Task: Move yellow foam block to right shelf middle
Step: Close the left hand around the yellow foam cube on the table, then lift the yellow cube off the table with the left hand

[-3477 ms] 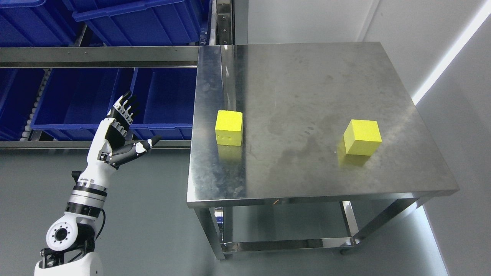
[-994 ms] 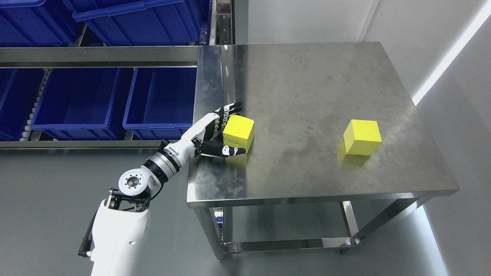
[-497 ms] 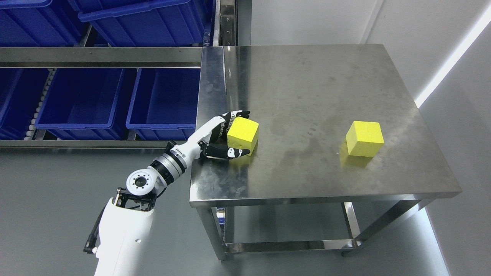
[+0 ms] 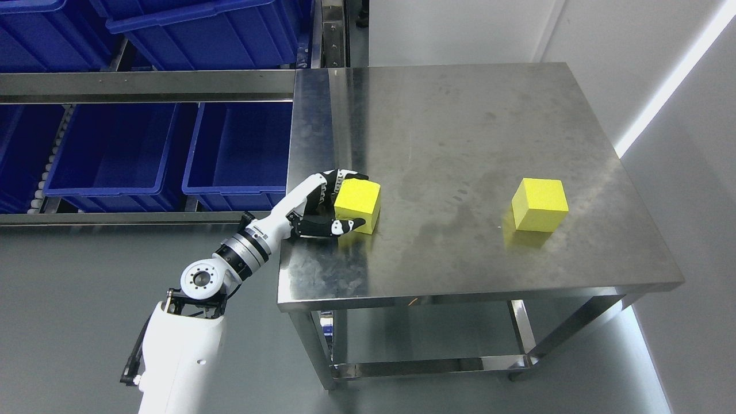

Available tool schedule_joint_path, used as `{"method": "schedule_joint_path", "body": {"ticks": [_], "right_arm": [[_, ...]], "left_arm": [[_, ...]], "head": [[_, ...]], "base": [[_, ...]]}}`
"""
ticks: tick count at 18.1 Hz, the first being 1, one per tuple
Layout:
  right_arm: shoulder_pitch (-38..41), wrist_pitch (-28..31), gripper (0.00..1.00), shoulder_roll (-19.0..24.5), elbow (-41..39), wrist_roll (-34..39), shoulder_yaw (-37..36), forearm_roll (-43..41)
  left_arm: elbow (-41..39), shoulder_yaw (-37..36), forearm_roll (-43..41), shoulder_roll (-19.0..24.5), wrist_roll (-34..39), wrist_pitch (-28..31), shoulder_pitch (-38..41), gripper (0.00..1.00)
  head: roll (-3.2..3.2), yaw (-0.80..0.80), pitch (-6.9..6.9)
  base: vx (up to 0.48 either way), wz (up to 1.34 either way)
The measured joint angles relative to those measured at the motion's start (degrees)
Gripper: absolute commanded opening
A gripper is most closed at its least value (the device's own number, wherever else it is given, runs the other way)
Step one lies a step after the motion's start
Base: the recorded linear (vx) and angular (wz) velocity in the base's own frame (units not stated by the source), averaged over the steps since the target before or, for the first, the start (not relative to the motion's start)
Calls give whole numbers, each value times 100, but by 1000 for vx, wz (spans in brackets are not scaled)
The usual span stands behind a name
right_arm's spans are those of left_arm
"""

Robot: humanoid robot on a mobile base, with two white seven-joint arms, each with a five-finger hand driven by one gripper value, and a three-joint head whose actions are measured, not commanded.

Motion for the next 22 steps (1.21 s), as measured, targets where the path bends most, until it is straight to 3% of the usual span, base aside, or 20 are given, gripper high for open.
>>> {"method": "schedule_joint_path", "body": {"ticks": [9,18,22], "right_arm": [[-1,0,100,0,0,-24,0,0],[0,1,100,0,0,-1,0,0],[0,2,100,0,0,0,0,0]], "left_arm": [[-506,477,954,3,28,-1554,-149,3],[-846,1076,1306,1,33,-1963,-102,4],[-935,1340,1345,1,523,-2000,-89,4]], "head": [[0,0,0],[2,0,0],[2,0,0]], "base": [[0,21],[-59,3],[-85,396]]}}
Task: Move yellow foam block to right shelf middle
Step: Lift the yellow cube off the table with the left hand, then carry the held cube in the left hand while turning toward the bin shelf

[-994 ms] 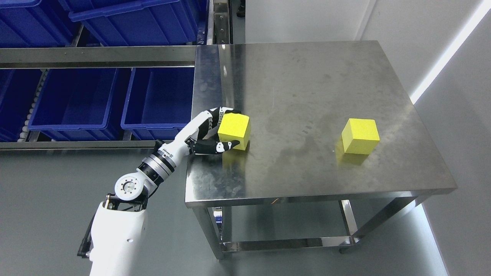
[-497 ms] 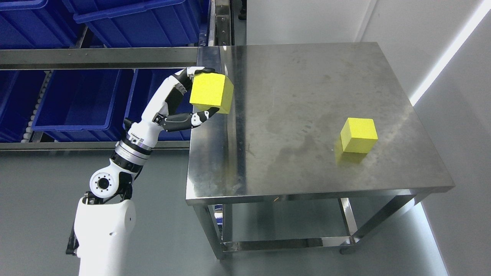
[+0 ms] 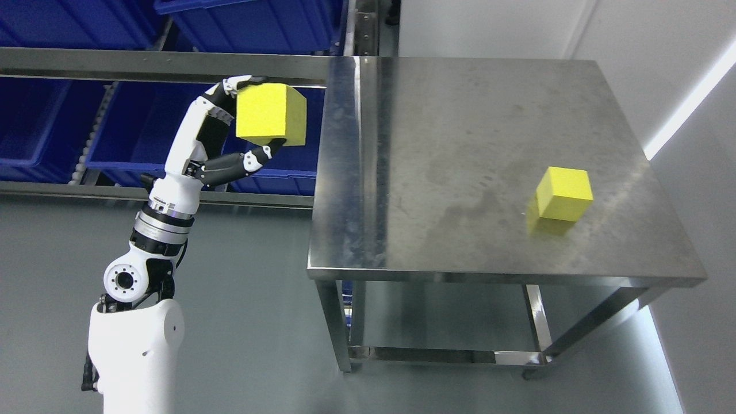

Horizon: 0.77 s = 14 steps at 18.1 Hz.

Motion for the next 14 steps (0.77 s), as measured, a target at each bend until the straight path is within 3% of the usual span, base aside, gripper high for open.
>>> {"method": "schedule_joint_path", "body": {"ticks": [6,14], "right_arm": [[0,0,100,0,0,3,0,0],[0,0,100,0,0,3,0,0]], "left_arm": [[-128,361,19,0,373,129,47,4],[-249,632,25,0,403,141,70,4]], "head": [[0,0,0],[0,0,0]], "base": [[-85,771],[-6,1134]]}}
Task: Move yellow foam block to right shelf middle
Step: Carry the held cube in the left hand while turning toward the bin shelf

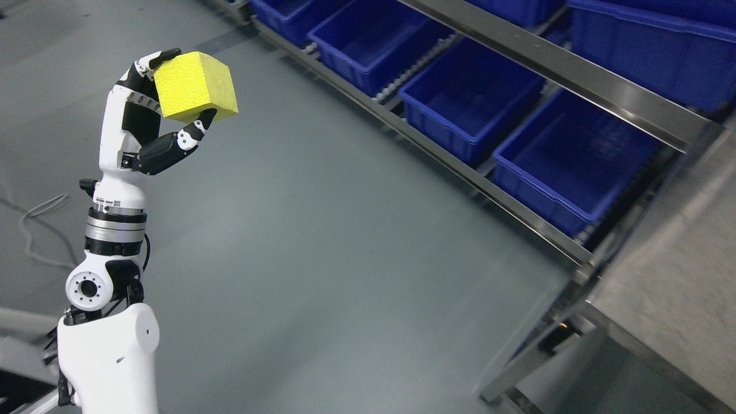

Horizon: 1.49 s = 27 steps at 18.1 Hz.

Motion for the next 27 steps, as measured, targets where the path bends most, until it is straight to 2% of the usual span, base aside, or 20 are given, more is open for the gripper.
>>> {"method": "schedule_joint_path", "body": {"ticks": [11,19,27], "right_arm": [[-1,1,100,0,0,5,0,0],[-1,1,100,0,0,32,0,0],[1,2,100,0,0,-4,-1,0]], "left_arm": [[-58,138,2,0,0,11,-57,4],[-69,173,2,0,1,14,-85,4],[-69,185,2,0,16,29,-88,4]], "head": [[0,0,0],[0,0,0],[0,0,0]], "base": [[81,720],[154,271],[285,-142]]}}
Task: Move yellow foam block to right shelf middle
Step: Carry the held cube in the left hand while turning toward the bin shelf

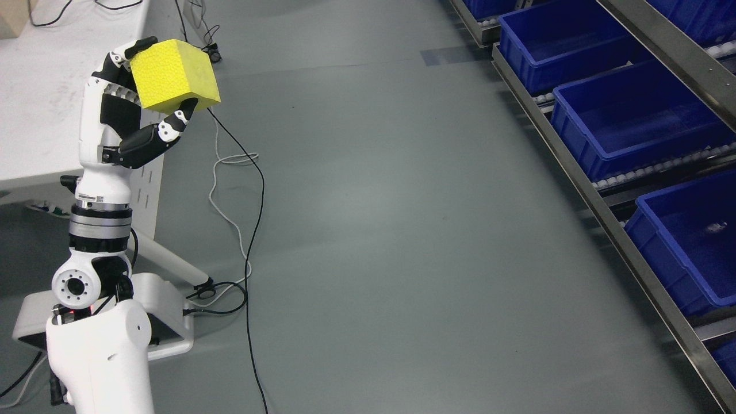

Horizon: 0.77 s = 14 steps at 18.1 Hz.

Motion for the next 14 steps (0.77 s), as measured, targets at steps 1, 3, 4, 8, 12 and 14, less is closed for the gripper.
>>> {"method": "schedule_joint_path", "body": {"ticks": [1,3,4,8,12,14], "right_arm": [[0,0,100,0,0,-1,0,0],[-1,0,100,0,0,-10,0,0],[0,0,100,0,0,-18,0,0],[0,0,100,0,0,-24,0,0],[-1,1,100,0,0,-13,0,0],[-1,1,100,0,0,-4,0,0]], "left_arm": [[0,-2,0,0,2,5,1,4],[0,-5,0,0,2,7,2,4],[0,-8,0,0,2,0,3,4],[1,-15,3,0,2,-18,5,4],[2,-33,6,0,3,-19,5,4],[3,-41,7,0,3,-19,4,4]], "head": [[0,0,0],[0,0,0],[0,0,0],[0,0,0],[0,0,0],[0,0,0]], "base": [[326,-297],[342,-294],[358,-291],[383,-255],[413,-130],[398,-60]]}}
